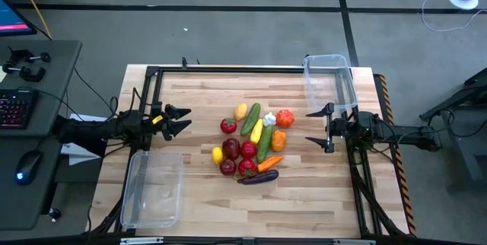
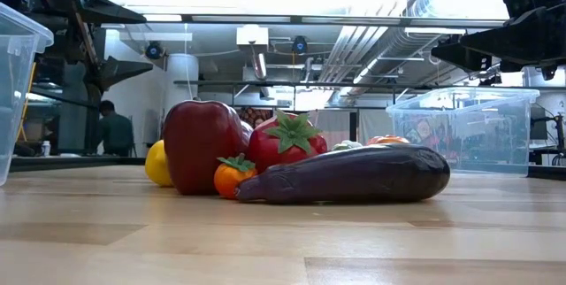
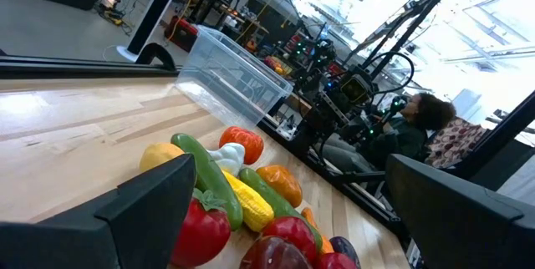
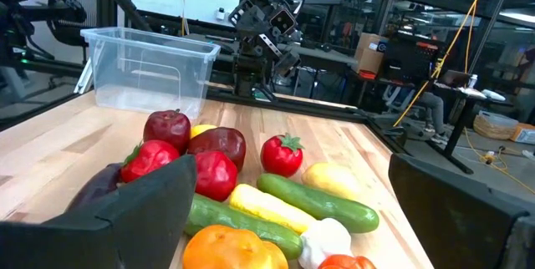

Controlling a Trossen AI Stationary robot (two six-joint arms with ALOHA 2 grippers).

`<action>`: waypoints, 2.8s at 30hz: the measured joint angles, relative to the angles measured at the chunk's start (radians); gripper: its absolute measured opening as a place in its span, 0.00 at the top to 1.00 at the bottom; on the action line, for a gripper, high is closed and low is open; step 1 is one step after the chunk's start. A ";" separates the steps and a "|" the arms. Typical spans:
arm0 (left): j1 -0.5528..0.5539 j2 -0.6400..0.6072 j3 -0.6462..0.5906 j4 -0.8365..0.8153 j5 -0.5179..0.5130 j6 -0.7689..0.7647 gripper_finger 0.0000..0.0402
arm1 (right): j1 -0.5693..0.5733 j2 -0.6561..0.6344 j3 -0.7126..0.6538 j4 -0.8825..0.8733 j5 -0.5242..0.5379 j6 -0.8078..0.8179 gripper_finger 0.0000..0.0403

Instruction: Sort produce into baskets

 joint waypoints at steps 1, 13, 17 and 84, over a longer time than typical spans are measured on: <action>0.000 0.000 0.000 0.000 0.000 0.000 0.06 | 0.000 0.000 0.000 0.000 0.000 0.001 0.04; 0.000 0.000 0.000 0.000 0.000 0.000 0.06 | 0.000 0.000 0.000 0.000 0.000 0.001 0.04; 0.000 0.000 0.000 0.000 0.000 0.000 0.06 | 0.000 0.000 0.000 0.000 0.000 0.002 0.04; 0.000 0.000 0.000 0.000 0.000 0.000 0.06 | -0.247 1.905 1.603 -1.326 0.002 0.852 0.04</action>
